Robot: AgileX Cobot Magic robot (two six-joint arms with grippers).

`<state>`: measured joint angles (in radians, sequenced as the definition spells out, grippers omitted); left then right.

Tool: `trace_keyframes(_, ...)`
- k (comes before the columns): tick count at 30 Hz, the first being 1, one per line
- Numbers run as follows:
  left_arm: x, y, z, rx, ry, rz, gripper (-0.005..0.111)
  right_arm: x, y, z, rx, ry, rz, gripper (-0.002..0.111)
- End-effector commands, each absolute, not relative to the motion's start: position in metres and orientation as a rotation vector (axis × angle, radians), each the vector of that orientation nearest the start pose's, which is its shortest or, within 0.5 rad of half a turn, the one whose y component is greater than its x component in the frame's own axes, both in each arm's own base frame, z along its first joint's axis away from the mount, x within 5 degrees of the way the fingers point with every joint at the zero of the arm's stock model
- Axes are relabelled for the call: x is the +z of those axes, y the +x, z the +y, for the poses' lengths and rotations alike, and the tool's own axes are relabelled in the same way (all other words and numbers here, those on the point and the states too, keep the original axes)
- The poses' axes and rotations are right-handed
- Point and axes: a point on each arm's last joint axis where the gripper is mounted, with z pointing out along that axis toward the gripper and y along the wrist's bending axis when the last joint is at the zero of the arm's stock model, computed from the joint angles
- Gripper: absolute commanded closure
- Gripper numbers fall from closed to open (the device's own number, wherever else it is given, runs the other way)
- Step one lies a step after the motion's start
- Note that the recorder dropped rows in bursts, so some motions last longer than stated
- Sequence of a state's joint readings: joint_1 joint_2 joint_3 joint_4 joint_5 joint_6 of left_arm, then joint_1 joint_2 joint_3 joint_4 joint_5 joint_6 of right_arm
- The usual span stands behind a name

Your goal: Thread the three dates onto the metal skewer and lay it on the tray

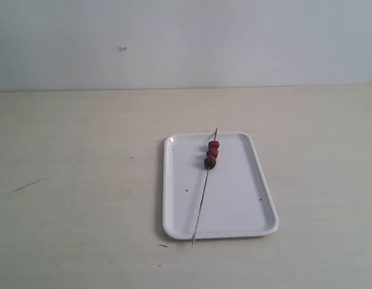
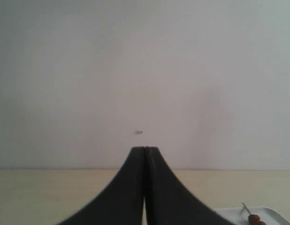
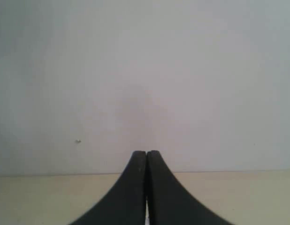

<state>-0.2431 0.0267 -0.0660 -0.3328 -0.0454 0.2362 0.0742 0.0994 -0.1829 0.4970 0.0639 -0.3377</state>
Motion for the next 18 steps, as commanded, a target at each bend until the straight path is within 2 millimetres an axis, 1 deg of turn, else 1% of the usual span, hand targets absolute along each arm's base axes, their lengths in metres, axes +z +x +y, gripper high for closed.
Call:
trace_keyframes(1,0.234,0.054,-0.008,-0.218,0.035,1.431,0.106,0.263,0.056,0.007,0.206,0.038,1.456,0.108)
trace_keyframes(4,0.233,0.054,-0.008,-0.177,0.043,1.445,0.106,0.263,0.056,0.007,0.206,0.038,1.456,0.108)
trace_keyframes(6,0.226,0.053,-0.008,-0.124,0.097,1.516,0.106,0.263,0.056,0.007,0.206,0.038,1.456,0.108)
trace_keyframes(9,0.212,0.053,-0.005,-0.082,0.074,1.661,0.106,0.263,0.056,0.007,0.206,0.038,1.456,0.108)
trace_keyframes(12,0.205,0.052,-0.002,-0.053,0.042,1.745,0.106,0.263,0.056,0.007,0.206,0.038,1.456,0.108)
trace_keyframes(18,0.193,0.052,-0.001,-0.03,0.023,1.811,0.106,0.263,0.056,0.007,0.206,0.038,1.456,0.108)
